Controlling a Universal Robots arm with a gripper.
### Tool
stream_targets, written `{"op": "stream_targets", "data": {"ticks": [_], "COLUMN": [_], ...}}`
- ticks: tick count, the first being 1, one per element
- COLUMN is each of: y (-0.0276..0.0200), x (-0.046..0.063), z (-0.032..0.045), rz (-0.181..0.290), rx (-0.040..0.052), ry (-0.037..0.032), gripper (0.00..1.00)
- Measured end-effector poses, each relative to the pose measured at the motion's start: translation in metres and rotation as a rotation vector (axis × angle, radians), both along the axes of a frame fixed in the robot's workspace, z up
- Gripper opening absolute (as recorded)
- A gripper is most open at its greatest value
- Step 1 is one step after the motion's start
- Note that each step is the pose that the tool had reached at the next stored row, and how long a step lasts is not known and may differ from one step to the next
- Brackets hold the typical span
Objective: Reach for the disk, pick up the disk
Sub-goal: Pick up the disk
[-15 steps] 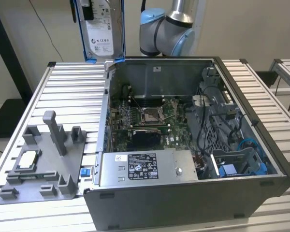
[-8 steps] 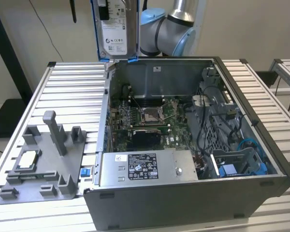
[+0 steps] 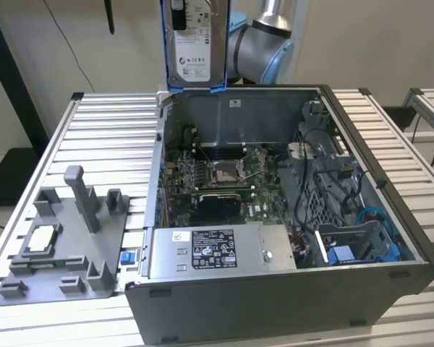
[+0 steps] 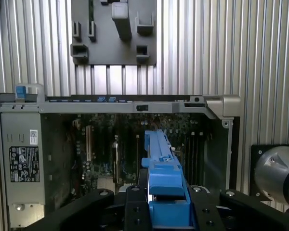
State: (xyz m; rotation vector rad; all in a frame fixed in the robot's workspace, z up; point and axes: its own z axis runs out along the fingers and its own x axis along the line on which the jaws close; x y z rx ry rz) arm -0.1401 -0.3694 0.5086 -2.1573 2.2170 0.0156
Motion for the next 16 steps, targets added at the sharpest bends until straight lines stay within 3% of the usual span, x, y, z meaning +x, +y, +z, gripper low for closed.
{"op": "stream_targets", "data": {"ticks": [16], "y": [0.0], "x": [0.073], "z": [0.0], "rz": [0.0], "rx": [0.0], "ry": [0.0], "gripper": [0.0]}}
